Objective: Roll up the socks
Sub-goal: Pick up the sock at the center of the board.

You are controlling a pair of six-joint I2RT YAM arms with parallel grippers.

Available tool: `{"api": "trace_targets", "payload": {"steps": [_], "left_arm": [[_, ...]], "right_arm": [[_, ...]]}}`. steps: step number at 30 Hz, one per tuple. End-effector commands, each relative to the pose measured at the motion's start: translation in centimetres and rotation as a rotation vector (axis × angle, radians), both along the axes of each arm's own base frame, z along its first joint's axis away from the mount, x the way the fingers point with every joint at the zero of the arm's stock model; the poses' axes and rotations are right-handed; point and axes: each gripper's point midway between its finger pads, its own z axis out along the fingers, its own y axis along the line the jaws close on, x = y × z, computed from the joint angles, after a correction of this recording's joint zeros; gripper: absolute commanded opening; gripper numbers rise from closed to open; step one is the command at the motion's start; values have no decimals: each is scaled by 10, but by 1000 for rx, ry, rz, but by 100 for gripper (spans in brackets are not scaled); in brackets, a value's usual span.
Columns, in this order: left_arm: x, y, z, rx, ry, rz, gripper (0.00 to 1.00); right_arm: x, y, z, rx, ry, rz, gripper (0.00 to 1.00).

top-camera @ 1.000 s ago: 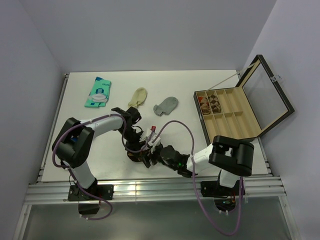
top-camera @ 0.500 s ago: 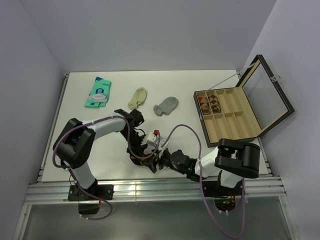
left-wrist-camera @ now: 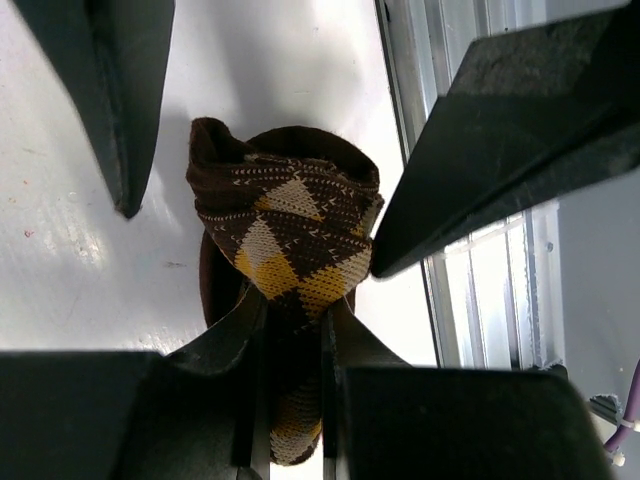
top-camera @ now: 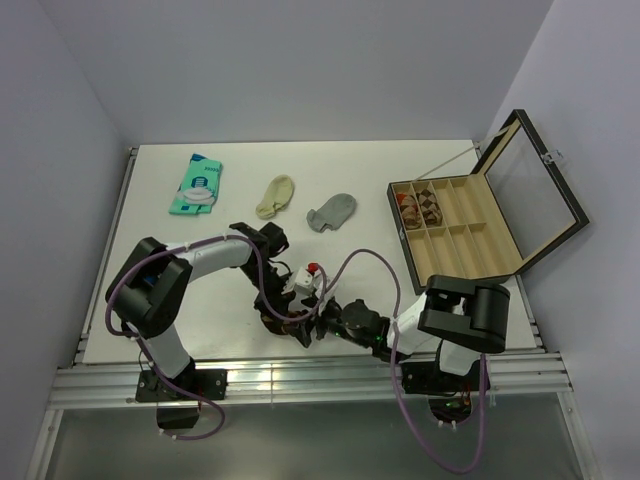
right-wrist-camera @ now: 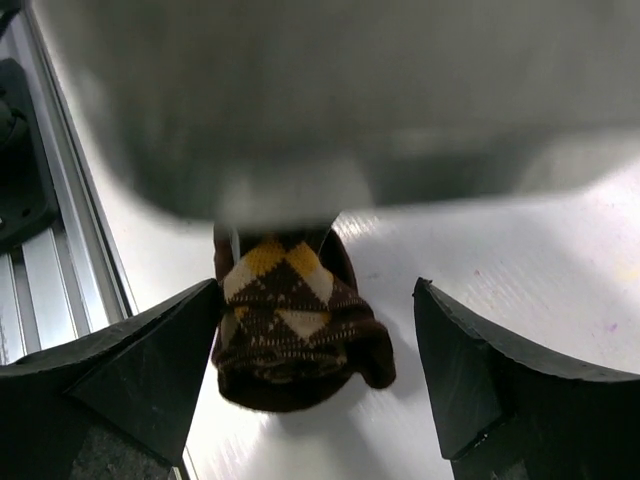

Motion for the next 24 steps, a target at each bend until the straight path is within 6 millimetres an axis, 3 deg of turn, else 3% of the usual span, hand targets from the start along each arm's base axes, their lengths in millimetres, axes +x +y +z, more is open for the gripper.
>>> {"api": "trace_targets", "payload": {"steps": [1, 9, 16, 24], "left_arm": [[-9, -24, 29, -145, 2, -28, 0], [-10, -28, 27, -132, -2, -35, 0], [-12, -27, 30, -115, 19, -69, 0], [-9, -30, 34, -120, 5, -67, 0]], "right_arm": [[1, 2, -16, -51, 33, 1, 85], [1, 12, -36, -120, 50, 28, 86], [-9, 0, -56, -152, 96, 40, 85], [-18, -11, -62, -145, 131, 43, 84]]}}
